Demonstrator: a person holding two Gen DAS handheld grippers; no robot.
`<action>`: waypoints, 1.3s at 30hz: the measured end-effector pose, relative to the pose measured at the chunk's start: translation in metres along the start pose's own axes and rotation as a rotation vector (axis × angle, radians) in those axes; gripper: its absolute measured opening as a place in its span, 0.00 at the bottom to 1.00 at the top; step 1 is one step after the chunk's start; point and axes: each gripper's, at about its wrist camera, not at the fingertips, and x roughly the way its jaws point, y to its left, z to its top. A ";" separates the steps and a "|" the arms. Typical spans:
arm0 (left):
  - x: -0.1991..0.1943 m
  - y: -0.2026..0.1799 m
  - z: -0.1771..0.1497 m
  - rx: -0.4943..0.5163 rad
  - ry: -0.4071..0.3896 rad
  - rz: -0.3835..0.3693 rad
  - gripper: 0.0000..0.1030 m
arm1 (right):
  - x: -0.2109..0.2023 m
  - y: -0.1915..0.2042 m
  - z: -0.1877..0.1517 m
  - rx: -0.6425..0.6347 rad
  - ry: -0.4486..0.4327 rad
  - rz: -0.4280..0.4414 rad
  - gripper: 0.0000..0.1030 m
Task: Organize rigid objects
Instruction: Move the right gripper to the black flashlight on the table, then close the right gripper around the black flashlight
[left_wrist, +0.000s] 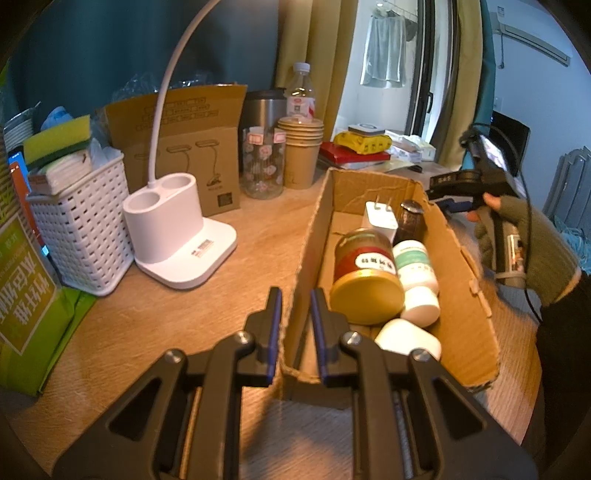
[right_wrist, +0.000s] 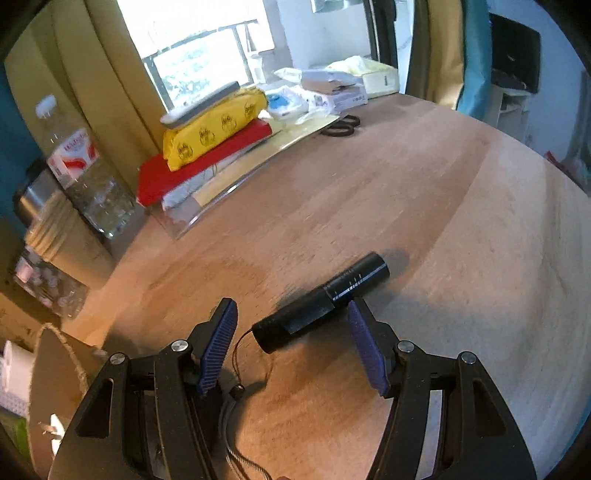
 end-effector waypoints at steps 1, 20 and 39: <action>0.000 0.000 0.000 -0.002 0.000 -0.003 0.17 | 0.004 0.002 0.000 -0.009 0.010 -0.006 0.64; 0.000 0.002 0.000 -0.002 -0.002 -0.005 0.17 | -0.007 -0.005 -0.019 -0.169 -0.029 -0.110 0.21; 0.000 0.002 0.000 0.000 -0.004 -0.003 0.16 | -0.081 -0.002 -0.059 -0.234 -0.157 -0.041 0.03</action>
